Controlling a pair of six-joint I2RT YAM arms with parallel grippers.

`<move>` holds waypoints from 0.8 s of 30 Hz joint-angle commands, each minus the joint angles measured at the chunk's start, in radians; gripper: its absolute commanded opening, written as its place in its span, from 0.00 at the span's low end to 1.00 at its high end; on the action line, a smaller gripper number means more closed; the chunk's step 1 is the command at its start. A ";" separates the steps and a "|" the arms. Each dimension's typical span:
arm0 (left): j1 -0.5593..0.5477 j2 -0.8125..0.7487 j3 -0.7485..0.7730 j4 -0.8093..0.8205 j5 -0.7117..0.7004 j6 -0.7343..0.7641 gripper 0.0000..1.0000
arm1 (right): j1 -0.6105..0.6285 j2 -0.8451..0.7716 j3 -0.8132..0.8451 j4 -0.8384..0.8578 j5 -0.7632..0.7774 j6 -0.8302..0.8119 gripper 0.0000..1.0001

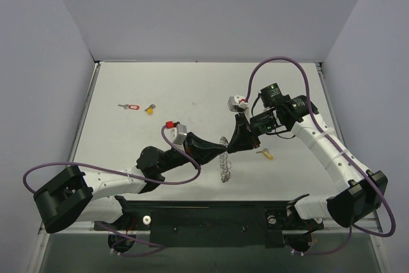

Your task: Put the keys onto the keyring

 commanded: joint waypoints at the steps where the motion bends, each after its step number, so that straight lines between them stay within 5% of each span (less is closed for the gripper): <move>1: 0.001 0.002 0.007 0.104 -0.007 -0.013 0.00 | 0.008 0.004 0.037 -0.033 -0.050 -0.015 0.00; 7: 0.001 0.011 0.009 0.098 -0.007 -0.030 0.01 | 0.000 0.001 0.043 -0.044 -0.030 -0.010 0.00; 15: 0.006 -0.047 0.017 -0.038 0.011 -0.010 0.38 | 0.002 -0.007 0.038 -0.044 0.037 0.008 0.00; 19: 0.023 -0.096 0.021 -0.120 0.034 0.004 0.47 | 0.002 -0.011 0.035 -0.047 0.059 0.008 0.00; 24: 0.055 -0.191 0.105 -0.488 0.091 0.120 0.61 | 0.019 -0.014 0.053 -0.124 0.184 -0.057 0.00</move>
